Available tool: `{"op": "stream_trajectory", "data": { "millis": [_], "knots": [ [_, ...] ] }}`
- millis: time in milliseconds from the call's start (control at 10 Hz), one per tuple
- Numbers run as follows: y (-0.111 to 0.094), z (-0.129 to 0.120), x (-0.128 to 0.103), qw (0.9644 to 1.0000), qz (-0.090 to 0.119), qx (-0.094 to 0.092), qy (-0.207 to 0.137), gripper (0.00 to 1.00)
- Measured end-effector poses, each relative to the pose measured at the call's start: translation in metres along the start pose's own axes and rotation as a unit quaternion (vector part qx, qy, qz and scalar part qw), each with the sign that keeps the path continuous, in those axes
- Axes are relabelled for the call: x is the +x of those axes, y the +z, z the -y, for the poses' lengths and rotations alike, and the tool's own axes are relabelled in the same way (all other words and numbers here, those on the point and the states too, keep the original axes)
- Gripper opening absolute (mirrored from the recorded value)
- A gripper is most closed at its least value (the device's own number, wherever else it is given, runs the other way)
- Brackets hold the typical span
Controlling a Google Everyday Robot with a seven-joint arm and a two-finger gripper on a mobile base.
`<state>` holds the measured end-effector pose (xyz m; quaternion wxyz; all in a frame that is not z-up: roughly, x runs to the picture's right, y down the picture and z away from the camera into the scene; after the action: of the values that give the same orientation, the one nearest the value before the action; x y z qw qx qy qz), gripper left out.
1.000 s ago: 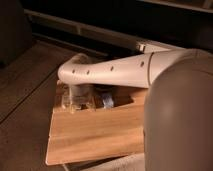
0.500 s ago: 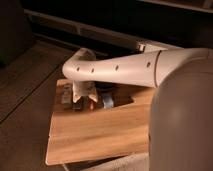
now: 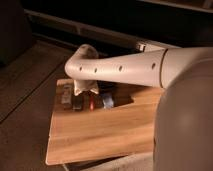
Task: Place the pepper in the ceramic bowl
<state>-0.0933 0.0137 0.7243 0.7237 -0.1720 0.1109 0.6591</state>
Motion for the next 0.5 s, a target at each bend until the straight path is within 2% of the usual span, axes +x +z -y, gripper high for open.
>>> {"op": "stream_trajectory", "data": {
  "millis": [100, 200, 500],
  "knots": [
    [0.003, 0.0, 0.0, 1.0, -0.002, 0.0, -0.001, 0.65],
    [0.015, 0.001, -0.006, 1.0, -0.009, -0.004, 0.002, 0.65],
    [0.051, -0.003, -0.033, 0.9995, -0.013, -0.027, 0.003, 0.65]
  ]
}}
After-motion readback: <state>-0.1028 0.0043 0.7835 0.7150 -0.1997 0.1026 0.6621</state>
